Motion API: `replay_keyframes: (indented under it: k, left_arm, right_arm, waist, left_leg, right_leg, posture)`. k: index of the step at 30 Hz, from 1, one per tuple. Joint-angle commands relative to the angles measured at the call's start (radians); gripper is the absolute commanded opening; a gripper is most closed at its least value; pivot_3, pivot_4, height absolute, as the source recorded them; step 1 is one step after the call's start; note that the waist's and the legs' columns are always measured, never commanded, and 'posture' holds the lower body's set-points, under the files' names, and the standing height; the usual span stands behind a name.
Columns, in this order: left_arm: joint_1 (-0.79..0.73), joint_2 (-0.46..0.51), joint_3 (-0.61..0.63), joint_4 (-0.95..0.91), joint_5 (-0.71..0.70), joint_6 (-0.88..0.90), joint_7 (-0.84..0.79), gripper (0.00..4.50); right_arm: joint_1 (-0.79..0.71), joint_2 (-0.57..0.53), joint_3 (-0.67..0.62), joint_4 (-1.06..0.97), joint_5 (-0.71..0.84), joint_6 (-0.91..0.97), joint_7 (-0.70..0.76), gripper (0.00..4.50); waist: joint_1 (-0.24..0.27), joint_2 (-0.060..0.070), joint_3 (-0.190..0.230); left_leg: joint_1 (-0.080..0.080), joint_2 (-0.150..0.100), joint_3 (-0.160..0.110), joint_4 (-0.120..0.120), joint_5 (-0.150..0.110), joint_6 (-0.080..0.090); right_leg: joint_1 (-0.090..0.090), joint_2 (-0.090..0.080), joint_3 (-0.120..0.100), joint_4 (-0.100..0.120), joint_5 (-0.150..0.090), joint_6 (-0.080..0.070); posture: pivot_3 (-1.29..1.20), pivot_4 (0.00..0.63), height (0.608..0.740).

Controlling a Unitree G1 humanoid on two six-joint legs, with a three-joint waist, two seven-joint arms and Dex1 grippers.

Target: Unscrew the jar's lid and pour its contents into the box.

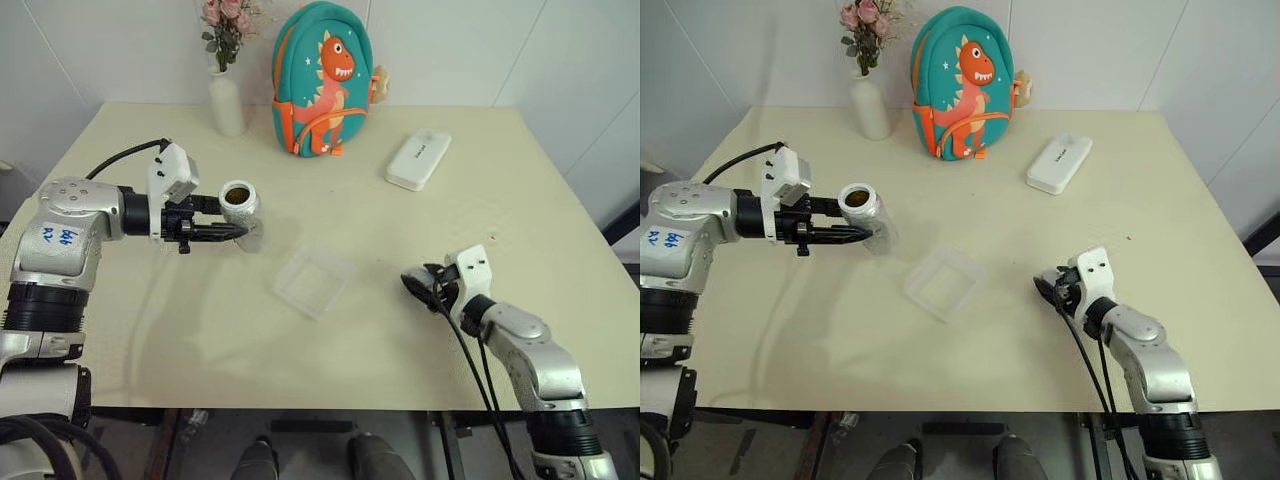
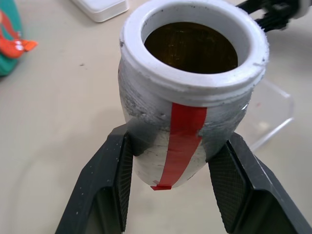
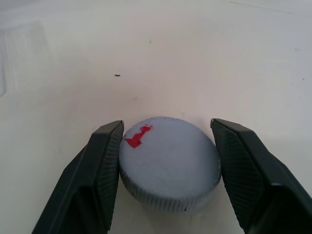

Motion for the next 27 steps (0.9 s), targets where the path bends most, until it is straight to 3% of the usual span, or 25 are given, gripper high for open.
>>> replay_keyframes:
  k: [1, 2, 11, 14, 20, 27]
  left_arm:
    - [-0.054, -0.01, 0.0, 0.039, 0.045, -0.096, 0.001, 1.89]
    - [-0.069, -0.017, -0.005, 0.058, 0.066, -0.131, 0.009, 1.89]
    - [-0.169, -0.081, -0.039, 0.208, 0.205, -0.454, 0.063, 1.89]
    - [-0.212, -0.104, -0.103, 0.295, 0.331, -0.726, 0.127, 1.89]
    - [-0.275, -0.168, -0.204, 0.403, 0.519, -1.08, 0.267, 1.89]
    - [-0.36, -0.205, -0.323, 0.447, 0.872, -1.363, 0.63, 1.89]
  right_arm:
    - [0.009, -0.004, -0.017, -0.022, -0.003, -0.031, 0.0, 4.12]
    - [0.016, -0.009, -0.023, -0.03, -0.001, -0.044, 0.008, 4.47]
    - [0.088, -0.113, -0.086, -0.185, 0.175, -0.085, 0.256, 4.49]
    - [0.099, -0.197, -0.124, -0.275, 0.312, -0.009, 0.375, 4.49]
    - [0.027, -0.232, -0.117, -0.265, 0.343, 0.015, 0.372, 4.49]
    - [-0.02, -0.216, -0.086, -0.248, 0.331, 0.02, 0.357, 4.49]
  waist:
    - [0.005, 0.0, 0.0]
    - [0.006, 0.0, 0.0]
    - [0.013, 0.0, 0.0]
    - [0.013, 0.0, 0.0]
    - [0.015, -0.001, 0.001]
    - [0.018, -0.001, 0.001]
  left_leg:
    - [0.0, 0.0, 0.0, 0.0, 0.0, 0.0]
    - [0.0, 0.0, 0.0, 0.0, 0.0, 0.0]
    - [0.0, 0.0, 0.0, 0.0, 0.0, 0.0]
    - [0.0, 0.0, 0.0, 0.001, 0.0, 0.0]
    - [0.0, 0.0, 0.0, 0.003, 0.0, 0.001]
    - [-0.001, -0.001, 0.0, 0.004, 0.0, 0.001]
  right_leg:
    - [0.0, 0.0, 0.0, 0.0, 0.0, 0.0]
    - [0.0, 0.0, 0.0, 0.001, 0.0, 0.0]
    - [0.0, 0.0, -0.001, 0.0, 0.0, 0.0]
    - [0.001, 0.0, -0.001, 0.0, 0.0, 0.0]
    - [0.002, 0.0, 0.0, 0.0, 0.001, 0.002]
    - [0.002, 0.0, 0.0, -0.001, 0.001, 0.002]
  posture:
    - [0.0, 0.15, 0.74]
    - [0.0, 0.15, 0.74]
    - [0.0, 0.15, 0.74]
    - [0.0, 0.15, 0.74]
    - [0.0, 0.15, 0.74]
    - [0.0, 0.15, 0.74]
